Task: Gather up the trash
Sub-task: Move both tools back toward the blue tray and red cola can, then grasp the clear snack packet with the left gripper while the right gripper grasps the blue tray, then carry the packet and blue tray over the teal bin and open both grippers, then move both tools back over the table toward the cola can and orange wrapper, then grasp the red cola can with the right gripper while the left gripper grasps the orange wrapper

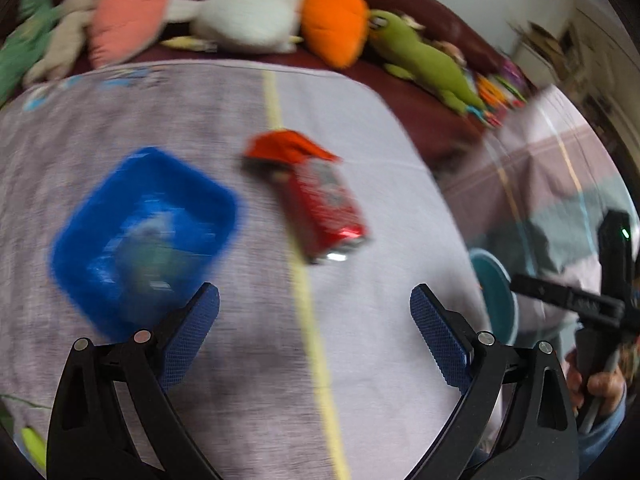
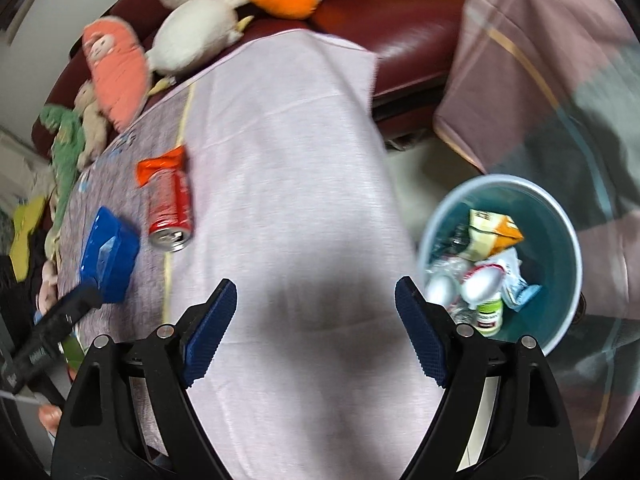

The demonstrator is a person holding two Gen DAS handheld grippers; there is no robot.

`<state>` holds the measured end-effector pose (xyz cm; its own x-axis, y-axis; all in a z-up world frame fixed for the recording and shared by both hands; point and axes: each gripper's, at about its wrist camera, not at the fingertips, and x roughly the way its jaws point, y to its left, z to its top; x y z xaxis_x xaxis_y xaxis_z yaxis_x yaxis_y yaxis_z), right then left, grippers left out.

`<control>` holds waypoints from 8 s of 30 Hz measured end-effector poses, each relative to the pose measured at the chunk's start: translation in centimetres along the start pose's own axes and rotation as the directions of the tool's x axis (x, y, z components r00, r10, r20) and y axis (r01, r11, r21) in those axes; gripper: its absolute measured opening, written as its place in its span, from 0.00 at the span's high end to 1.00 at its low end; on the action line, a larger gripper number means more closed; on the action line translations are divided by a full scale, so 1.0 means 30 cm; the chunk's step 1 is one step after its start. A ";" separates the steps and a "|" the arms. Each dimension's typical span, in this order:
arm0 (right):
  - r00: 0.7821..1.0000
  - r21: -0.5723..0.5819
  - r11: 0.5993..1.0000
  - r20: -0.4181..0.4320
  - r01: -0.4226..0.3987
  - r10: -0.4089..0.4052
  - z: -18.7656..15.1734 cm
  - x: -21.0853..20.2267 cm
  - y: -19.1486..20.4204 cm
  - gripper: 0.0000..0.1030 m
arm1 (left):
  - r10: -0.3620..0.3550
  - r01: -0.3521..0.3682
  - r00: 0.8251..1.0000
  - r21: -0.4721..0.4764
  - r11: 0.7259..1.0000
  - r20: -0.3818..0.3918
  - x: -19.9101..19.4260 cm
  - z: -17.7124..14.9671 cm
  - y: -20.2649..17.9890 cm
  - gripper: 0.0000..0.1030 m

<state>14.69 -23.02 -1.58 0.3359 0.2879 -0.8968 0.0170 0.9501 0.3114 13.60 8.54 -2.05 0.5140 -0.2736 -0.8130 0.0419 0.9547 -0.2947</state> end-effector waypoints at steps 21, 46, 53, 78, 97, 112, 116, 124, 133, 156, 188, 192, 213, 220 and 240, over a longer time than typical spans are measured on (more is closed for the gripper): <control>0.995 -0.156 0.987 -0.095 -0.042 0.027 0.049 0.146 0.378 0.21 | 0.092 -0.115 0.990 -0.233 0.966 -0.110 0.109 0.103 0.331 0.07; 0.993 -0.229 0.970 -0.098 -0.087 0.067 0.096 0.191 0.577 0.21 | 0.081 -0.067 0.994 -0.173 0.983 0.077 -0.083 0.073 0.392 0.49; 0.990 -0.347 0.930 -0.108 -0.121 0.088 0.144 0.259 0.800 0.23 | 0.089 -0.061 0.986 -0.193 0.979 0.139 -0.183 0.073 0.468 0.49; 1.000 -0.497 0.867 -0.028 -0.023 0.010 0.191 0.374 0.895 0.91 | 0.070 -0.032 0.988 -0.257 0.966 0.140 -0.197 0.034 0.522 0.49; 0.967 -0.163 0.974 0.229 0.155 -0.115 0.161 -0.194 0.147 0.91 | -0.139 0.136 0.990 0.098 0.986 0.025 -0.028 0.028 -0.189 0.48; 0.937 0.164 0.956 0.214 0.242 -0.274 -0.003 -0.325 -0.566 0.91 | -0.214 0.276 0.953 0.319 0.907 -0.216 0.306 -0.093 -0.840 0.48; 0.937 0.203 0.944 0.186 0.259 -0.297 -0.035 -0.299 -0.686 0.90 | -0.200 0.281 0.947 0.345 0.896 -0.253 0.372 -0.130 -0.925 0.48; 0.964 0.243 0.952 0.139 0.188 -0.226 -0.055 -0.213 -0.809 0.81 | -0.161 0.270 0.939 0.363 0.892 -0.304 0.485 -0.154 -1.020 0.48; 0.967 0.270 0.949 0.147 0.162 -0.207 -0.052 -0.196 -0.853 0.49 | -0.127 0.253 0.934 0.370 0.894 -0.333 0.559 -0.171 -1.042 0.47; 0.967 0.291 0.937 0.106 0.191 -0.230 -0.029 -0.191 -0.852 0.25 | -0.121 0.262 0.932 0.404 0.876 -0.342 0.614 -0.205 -1.087 0.10; 0.982 0.076 0.980 0.038 0.184 -0.187 0.075 -0.108 -0.376 0.18 | -0.115 0.146 0.977 0.170 0.975 -0.179 0.326 -0.072 -0.534 0.06; 0.983 0.007 0.983 0.031 0.181 -0.181 0.102 -0.086 -0.239 0.18 | -0.114 0.132 0.983 0.121 0.984 -0.147 0.284 -0.050 -0.426 0.06; 0.988 -0.283 0.959 -0.154 -0.012 -0.033 0.234 0.278 0.473 0.18 | 0.000 -0.002 0.999 -0.054 0.999 -0.035 0.107 0.015 0.272 0.05; 0.983 -0.311 0.949 -0.186 -0.054 -0.005 0.277 0.383 0.568 0.18 | 0.006 -0.008 0.999 -0.057 0.998 -0.040 0.130 0.030 0.343 0.05; 0.977 -0.308 0.951 -0.207 -0.023 -0.043 0.246 0.438 0.531 0.44 | -0.017 0.016 0.999 -0.035 0.999 -0.048 0.188 0.086 0.302 0.05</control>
<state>26.34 -5.00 -6.09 0.1329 0.2653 -0.9550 -0.2820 0.9338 0.2201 19.09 15.95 -8.01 0.4714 -0.2954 -0.8310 0.0198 0.9455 -0.3249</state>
